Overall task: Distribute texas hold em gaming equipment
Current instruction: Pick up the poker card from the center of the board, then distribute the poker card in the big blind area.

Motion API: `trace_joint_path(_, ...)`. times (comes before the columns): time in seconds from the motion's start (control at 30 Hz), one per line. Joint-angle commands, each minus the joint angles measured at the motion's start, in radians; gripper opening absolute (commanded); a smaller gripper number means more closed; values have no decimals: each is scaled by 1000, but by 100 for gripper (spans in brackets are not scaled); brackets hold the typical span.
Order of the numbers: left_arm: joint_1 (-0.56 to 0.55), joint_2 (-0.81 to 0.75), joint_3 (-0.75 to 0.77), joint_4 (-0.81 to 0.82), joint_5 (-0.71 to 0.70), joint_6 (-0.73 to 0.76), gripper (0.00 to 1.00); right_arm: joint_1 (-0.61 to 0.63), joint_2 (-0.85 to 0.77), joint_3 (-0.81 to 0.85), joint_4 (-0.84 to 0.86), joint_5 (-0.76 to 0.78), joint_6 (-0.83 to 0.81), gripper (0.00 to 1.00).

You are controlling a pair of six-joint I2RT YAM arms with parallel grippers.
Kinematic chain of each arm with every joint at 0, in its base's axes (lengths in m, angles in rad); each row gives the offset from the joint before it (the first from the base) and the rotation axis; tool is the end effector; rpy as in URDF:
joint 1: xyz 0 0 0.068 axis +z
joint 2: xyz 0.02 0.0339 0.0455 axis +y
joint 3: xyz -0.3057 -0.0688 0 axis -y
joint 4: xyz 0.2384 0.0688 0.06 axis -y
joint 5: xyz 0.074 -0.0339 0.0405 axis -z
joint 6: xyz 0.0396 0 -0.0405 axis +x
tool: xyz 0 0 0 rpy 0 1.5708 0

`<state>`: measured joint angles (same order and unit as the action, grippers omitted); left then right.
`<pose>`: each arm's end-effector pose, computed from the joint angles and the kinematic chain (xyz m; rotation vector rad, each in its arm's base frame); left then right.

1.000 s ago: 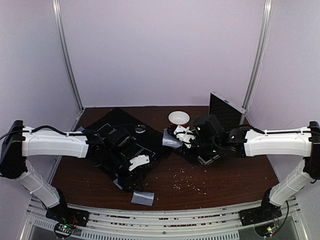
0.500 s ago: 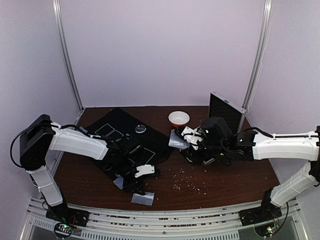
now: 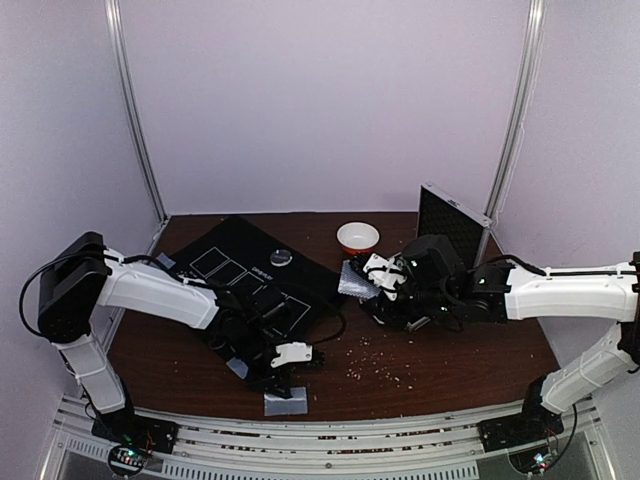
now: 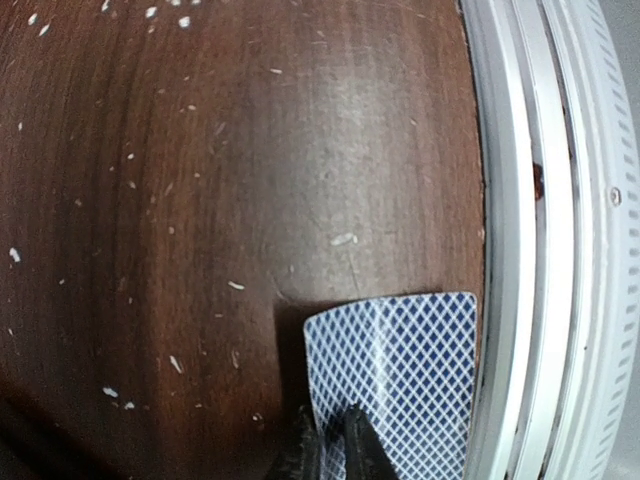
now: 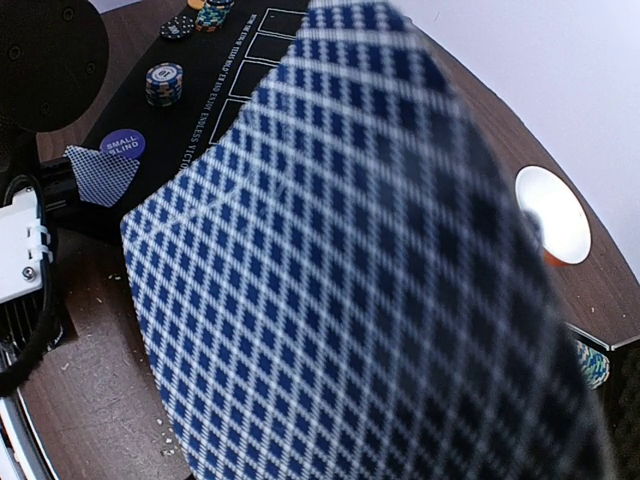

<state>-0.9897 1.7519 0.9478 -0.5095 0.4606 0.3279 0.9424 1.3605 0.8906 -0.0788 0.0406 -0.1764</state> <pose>0.1563 -0.2700 0.1783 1.8768 2.2781 -0.7781 0.1734 0.2359 0.2988 -1.1183 1.8322 0.4094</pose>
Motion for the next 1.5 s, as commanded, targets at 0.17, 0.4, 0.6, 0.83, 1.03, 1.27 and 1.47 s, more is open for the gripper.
trace_joint_path(0.17,-6,-29,10,-6,10,-2,0,-6,-18,9,6,29,-3,40)
trace_joint_path(0.4,66,-142,77,-63,6,-73,0,-13,-17,14,-2,43,-5,40)
trace_joint_path(0.6,227,-237,115,-153,17,-109,0,-29,-22,19,-1,44,-10,40)
trace_joint_path(0.83,585,-321,223,-201,-159,-186,0,-42,-24,30,3,15,-39,40)
trace_joint_path(1.03,933,-252,382,-164,-388,-176,0,-48,-16,28,23,-24,-55,40)
trace_joint_path(1.27,1117,-25,557,-132,-520,0,0,-51,-20,20,30,-55,-48,41)
trace_joint_path(1.47,1144,105,594,-129,-388,109,0,-52,-20,14,36,-60,-42,41)
